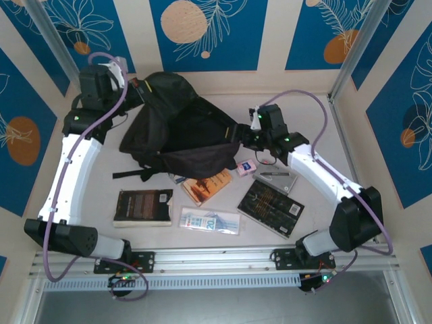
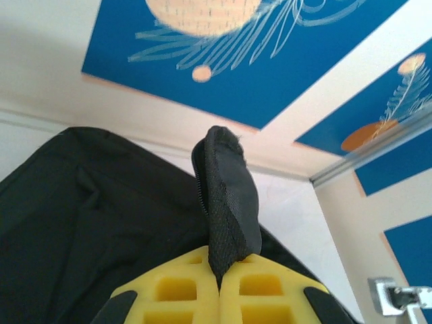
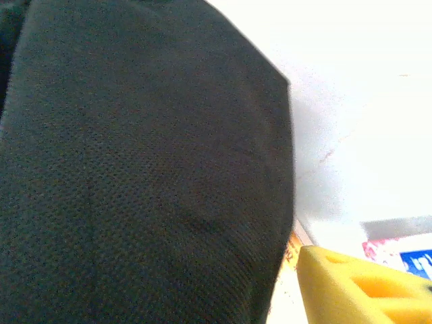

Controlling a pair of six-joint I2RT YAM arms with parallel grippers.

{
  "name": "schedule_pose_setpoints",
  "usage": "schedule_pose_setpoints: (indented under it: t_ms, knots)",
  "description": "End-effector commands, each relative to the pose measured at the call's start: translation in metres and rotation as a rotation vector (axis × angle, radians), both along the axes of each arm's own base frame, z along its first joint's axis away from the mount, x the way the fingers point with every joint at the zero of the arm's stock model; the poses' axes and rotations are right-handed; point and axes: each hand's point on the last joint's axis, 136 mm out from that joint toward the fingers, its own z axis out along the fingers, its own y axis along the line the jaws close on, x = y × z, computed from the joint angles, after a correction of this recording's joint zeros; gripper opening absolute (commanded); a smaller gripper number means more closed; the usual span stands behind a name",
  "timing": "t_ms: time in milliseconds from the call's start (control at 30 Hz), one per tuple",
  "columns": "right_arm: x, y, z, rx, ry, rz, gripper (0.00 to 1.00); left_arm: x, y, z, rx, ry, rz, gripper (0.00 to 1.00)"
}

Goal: Pack books, pencil case, and school supplies into a backpack

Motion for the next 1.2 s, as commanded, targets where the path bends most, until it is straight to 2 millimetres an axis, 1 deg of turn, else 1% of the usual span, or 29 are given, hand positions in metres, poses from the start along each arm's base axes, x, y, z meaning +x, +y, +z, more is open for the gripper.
schedule_pose_setpoints:
  t_ms: [0, 33, 100, 200, 267, 333, 400, 433, 500, 533, 567, 600, 667, 733, 767, 833, 933, 967, 1067, 1133, 1167]
  knots:
    - [-0.020, 0.006, 0.009, 0.078, -0.032, 0.135, 0.69, 0.001, -0.009, -0.009, -0.028, -0.004, -0.019, 0.00]
    - [-0.025, 0.007, 0.011, 0.088, -0.044, 0.162, 0.73, 0.002, -0.017, -0.022, -0.038, 0.026, -0.046, 0.00]
    - [-0.035, 0.011, 0.019, 0.110, -0.061, 0.214, 0.78, -0.001, -0.035, -0.041, -0.039, 0.064, -0.094, 0.00]
    - [-0.043, 0.009, 0.026, 0.111, -0.067, 0.228, 0.78, -0.010, -0.063, -0.061, -0.003, 0.093, -0.163, 0.00]
    - [-0.043, -0.002, 0.027, 0.074, -0.068, 0.178, 0.78, -0.015, -0.078, -0.072, 0.006, 0.118, -0.201, 0.00]
    - [-0.038, -0.027, 0.019, -0.005, -0.044, 0.051, 0.76, -0.018, -0.089, -0.082, 0.003, 0.137, -0.224, 0.00]
    - [-0.033, -0.064, 0.000, -0.139, 0.025, -0.123, 0.70, -0.021, -0.096, -0.090, -0.002, 0.155, -0.235, 0.00]
    - [-0.034, -0.084, -0.013, -0.216, 0.071, -0.205, 0.69, -0.022, -0.098, -0.095, -0.003, 0.167, -0.234, 0.00]
    - [-0.040, -0.112, -0.038, -0.325, 0.160, -0.307, 0.72, -0.024, -0.097, -0.100, -0.014, 0.186, -0.225, 0.00]
    - [-0.045, -0.124, -0.051, -0.363, 0.205, -0.341, 0.73, -0.025, -0.096, -0.102, -0.016, 0.185, -0.219, 0.00]
    - [-0.048, -0.130, -0.060, -0.387, 0.235, -0.354, 0.75, -0.025, -0.095, -0.104, -0.014, 0.185, -0.213, 0.00]
    - [-0.051, -0.131, -0.071, -0.395, 0.260, -0.337, 0.75, -0.025, -0.092, -0.107, -0.008, 0.187, -0.200, 0.00]
    - [-0.054, -0.122, -0.084, -0.399, 0.274, -0.270, 0.75, -0.025, -0.088, -0.111, -0.015, 0.197, -0.180, 0.00]
    - [-0.055, -0.112, -0.095, -0.432, 0.284, -0.222, 0.74, -0.026, -0.083, -0.108, -0.023, 0.195, -0.163, 0.00]
    - [-0.056, -0.110, -0.102, -0.445, 0.308, -0.217, 0.72, -0.025, -0.078, -0.106, -0.008, 0.190, -0.140, 0.00]
    - [-0.056, -0.106, -0.114, -0.434, 0.382, -0.239, 0.62, -0.025, -0.060, -0.105, 0.022, 0.190, -0.068, 0.00]
    - [-0.053, -0.091, -0.121, -0.428, 0.398, -0.213, 0.51, -0.023, -0.040, -0.105, 0.036, 0.183, 0.007, 0.00]
    - [-0.050, -0.087, -0.120, -0.447, 0.386, -0.197, 0.49, -0.022, -0.038, -0.105, 0.033, 0.183, 0.011, 0.00]
    - [-0.042, -0.078, -0.127, -0.518, 0.392, -0.150, 0.36, -0.021, -0.038, -0.108, 0.025, 0.196, 0.014, 0.00]
    - [-0.035, -0.073, -0.138, -0.540, 0.402, -0.118, 0.28, -0.020, -0.036, -0.109, 0.016, 0.200, 0.022, 0.00]
    - [-0.031, -0.071, -0.143, -0.550, 0.401, -0.106, 0.26, -0.020, -0.034, -0.110, 0.016, 0.202, 0.025, 0.00]
